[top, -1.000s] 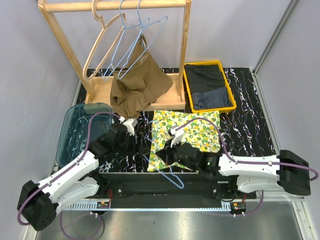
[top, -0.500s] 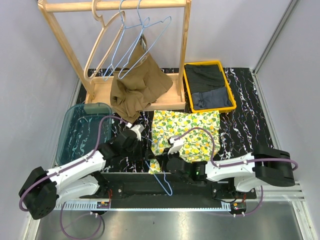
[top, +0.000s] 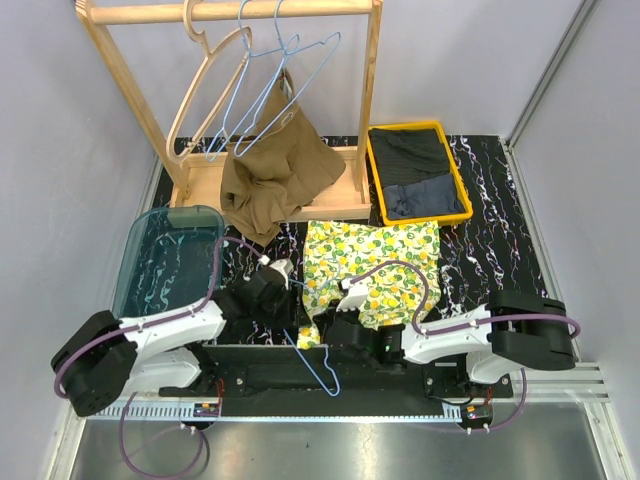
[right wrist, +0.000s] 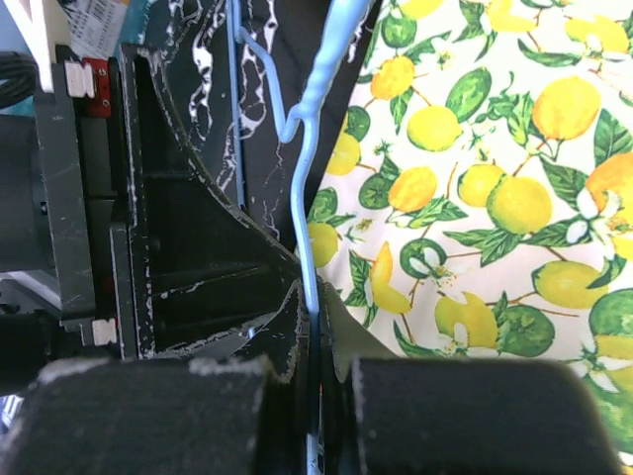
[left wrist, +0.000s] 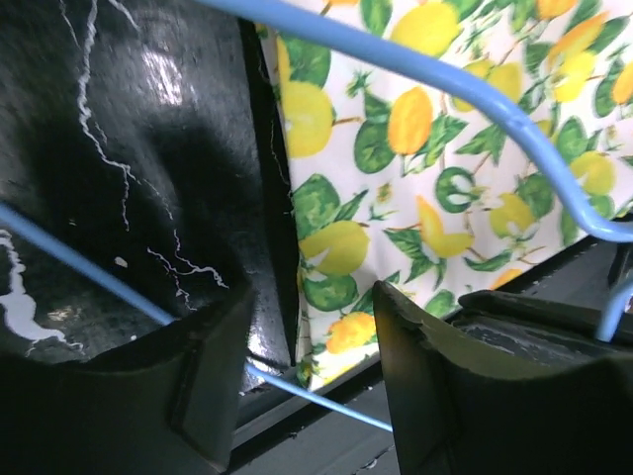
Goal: Place the skirt on the hanger
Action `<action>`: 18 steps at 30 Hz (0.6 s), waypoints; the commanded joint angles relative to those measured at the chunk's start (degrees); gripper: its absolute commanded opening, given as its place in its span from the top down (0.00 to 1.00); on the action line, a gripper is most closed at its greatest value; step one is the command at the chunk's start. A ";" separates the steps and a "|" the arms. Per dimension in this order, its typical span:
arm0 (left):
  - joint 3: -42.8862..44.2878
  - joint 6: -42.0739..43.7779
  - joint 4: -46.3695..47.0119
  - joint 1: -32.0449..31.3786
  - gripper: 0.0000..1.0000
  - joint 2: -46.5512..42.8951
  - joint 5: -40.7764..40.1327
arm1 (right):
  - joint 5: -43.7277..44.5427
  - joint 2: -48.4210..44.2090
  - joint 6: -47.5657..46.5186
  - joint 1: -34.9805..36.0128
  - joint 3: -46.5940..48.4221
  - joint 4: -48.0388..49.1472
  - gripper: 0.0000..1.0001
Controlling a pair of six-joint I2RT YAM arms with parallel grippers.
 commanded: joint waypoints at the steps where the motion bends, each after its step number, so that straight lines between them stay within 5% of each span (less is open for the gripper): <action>1: -0.17 -2.06 3.56 -1.62 0.44 3.16 -3.05 | 2.86 1.51 2.16 0.49 2.72 -1.84 1.00; 8: -0.35 -3.82 2.42 -5.49 0.49 4.04 -2.44 | 3.65 0.72 2.96 0.49 1.94 -2.02 1.00; 13: 0.52 -3.91 -0.13 -6.63 0.92 2.90 -3.14 | 5.15 0.80 3.04 0.58 1.76 -2.72 1.00; 18: 6.22 -1.89 -6.35 -6.81 1.00 -2.54 -4.46 | 7.78 1.86 -0.37 0.58 2.11 -2.55 1.00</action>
